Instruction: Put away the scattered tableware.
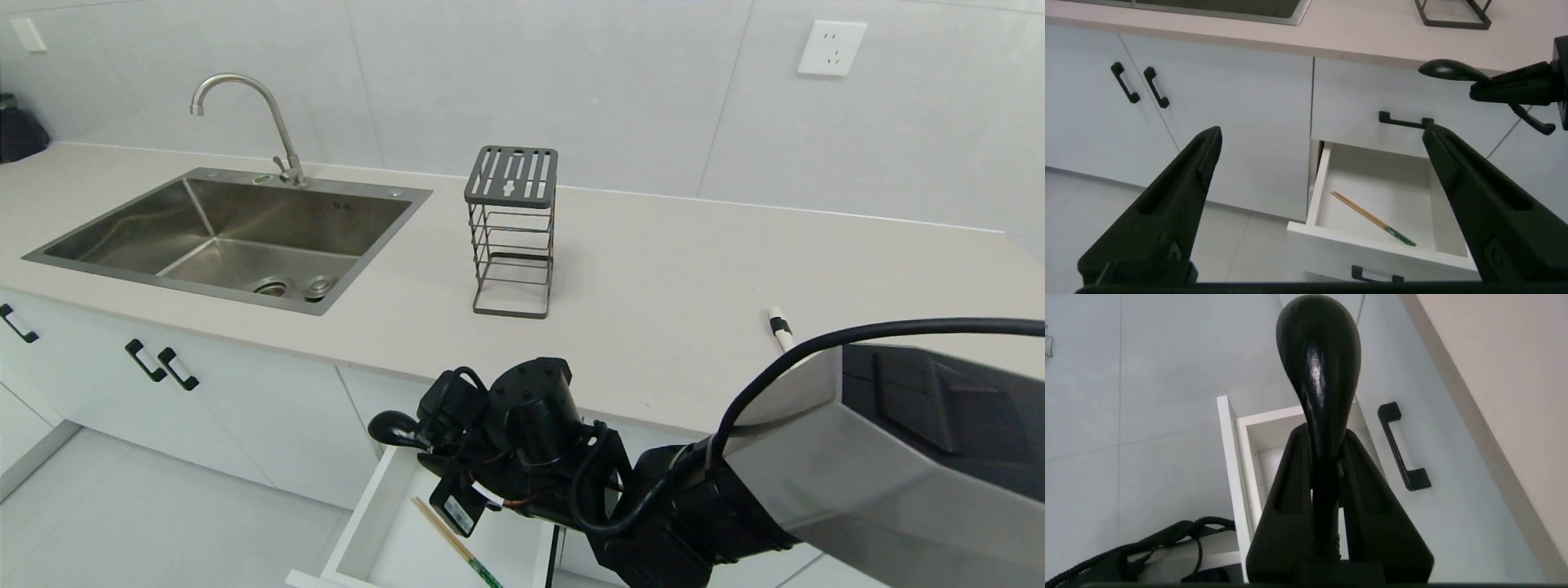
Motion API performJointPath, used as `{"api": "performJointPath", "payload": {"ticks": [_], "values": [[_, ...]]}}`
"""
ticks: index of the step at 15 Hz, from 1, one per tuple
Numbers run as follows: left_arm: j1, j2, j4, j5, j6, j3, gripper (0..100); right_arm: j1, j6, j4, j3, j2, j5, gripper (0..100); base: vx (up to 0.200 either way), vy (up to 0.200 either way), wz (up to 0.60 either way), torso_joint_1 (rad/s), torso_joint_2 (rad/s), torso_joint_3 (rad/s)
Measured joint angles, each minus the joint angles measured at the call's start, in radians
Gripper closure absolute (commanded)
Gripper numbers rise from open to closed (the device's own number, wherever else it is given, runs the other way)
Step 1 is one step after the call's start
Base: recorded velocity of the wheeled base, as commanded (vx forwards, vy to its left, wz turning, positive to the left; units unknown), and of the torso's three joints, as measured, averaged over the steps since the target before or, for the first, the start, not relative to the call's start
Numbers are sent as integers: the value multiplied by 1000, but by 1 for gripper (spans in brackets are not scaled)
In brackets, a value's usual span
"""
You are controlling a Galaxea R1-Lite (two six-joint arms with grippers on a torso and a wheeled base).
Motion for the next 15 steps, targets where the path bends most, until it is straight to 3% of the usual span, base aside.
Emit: {"api": "performJointPath", "payload": {"ticks": [6, 15], "values": [[0, 0, -1, 0, 0, 0, 0, 0, 2, 1, -10, 18, 1, 100, 0, 0, 0, -84, 170, 86], [0, 0, 0, 0, 0, 0, 0, 13, 5, 0, -9, 40, 28, 100, 0, 0, 0, -203, 403, 192]]}}
